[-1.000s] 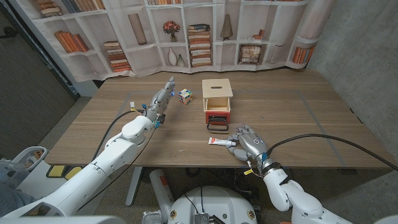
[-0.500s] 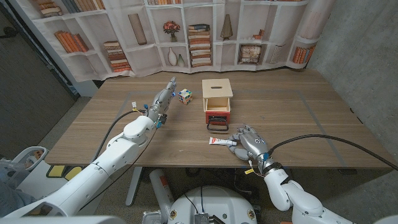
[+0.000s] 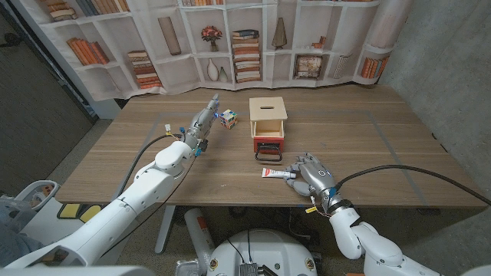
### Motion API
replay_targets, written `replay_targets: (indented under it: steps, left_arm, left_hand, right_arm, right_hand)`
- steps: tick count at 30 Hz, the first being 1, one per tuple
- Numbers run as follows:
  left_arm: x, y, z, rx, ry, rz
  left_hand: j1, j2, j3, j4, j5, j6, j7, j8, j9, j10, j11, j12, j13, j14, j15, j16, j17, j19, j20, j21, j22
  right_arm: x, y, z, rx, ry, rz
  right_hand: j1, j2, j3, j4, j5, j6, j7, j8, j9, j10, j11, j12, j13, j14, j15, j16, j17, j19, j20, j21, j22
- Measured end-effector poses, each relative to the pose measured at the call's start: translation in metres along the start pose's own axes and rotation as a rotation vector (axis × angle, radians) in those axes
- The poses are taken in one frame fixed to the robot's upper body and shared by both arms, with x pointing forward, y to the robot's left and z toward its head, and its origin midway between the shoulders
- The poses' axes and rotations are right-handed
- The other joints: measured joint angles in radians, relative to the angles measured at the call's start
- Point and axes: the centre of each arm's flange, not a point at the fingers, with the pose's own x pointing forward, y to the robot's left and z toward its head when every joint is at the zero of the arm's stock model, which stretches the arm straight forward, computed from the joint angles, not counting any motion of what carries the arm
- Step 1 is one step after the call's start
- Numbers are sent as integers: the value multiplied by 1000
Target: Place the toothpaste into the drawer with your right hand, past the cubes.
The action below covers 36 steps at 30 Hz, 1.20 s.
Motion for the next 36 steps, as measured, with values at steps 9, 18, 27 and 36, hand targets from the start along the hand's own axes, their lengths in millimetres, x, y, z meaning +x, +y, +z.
replay_targets:
  steps: [9,18,27,36]
  left_arm:
    - [2,1,0,0,0,-4]
    - [5,3,-2,-4,0,-6]
    - [6,4,-1,-4,-2,-11]
    - [6,4,-1,-4,-5,-13]
  left_hand:
    - [0,0,-4,4,0,0,0,0,0,0,0,0,0,0,0,0,0,0,0,0,0]
    - [4,4,-7,1,0,0,0,0,0,0,0,0,0,0,0,0,0,0,0,0,0]
    - [4,4,-7,1,0,0,0,0,0,-4,-4,0,0,0,0,0,0,0,0,0,0]
    - [4,4,-7,2,0,0,0,0,0,-4,-4,0,0,0,0,0,0,0,0,0,0]
  right_arm:
    - [0,-7,-1,-1,4,-14]
    - [1,-14,0,2,11,-27]
    - [0,-21,0,11,18,-37]
    - [-3,-28,-1,17,25,-50]
  right_hand:
    - [5,-5,4,-4,-7,0,0,0,0,0,0,0,0,4,-4,0,0,4,-4,0,0]
    - [5,-6,4,-4,-7,11,0,0,-2,5,-5,0,0,9,2,0,0,4,-3,0,0]
    - [6,-5,4,-4,-7,15,4,0,-5,8,-3,0,0,14,-4,0,0,9,2,0,0]
    - [10,-1,4,-4,-8,21,0,-2,-6,14,-4,-4,0,17,-1,0,0,16,-5,0,0]
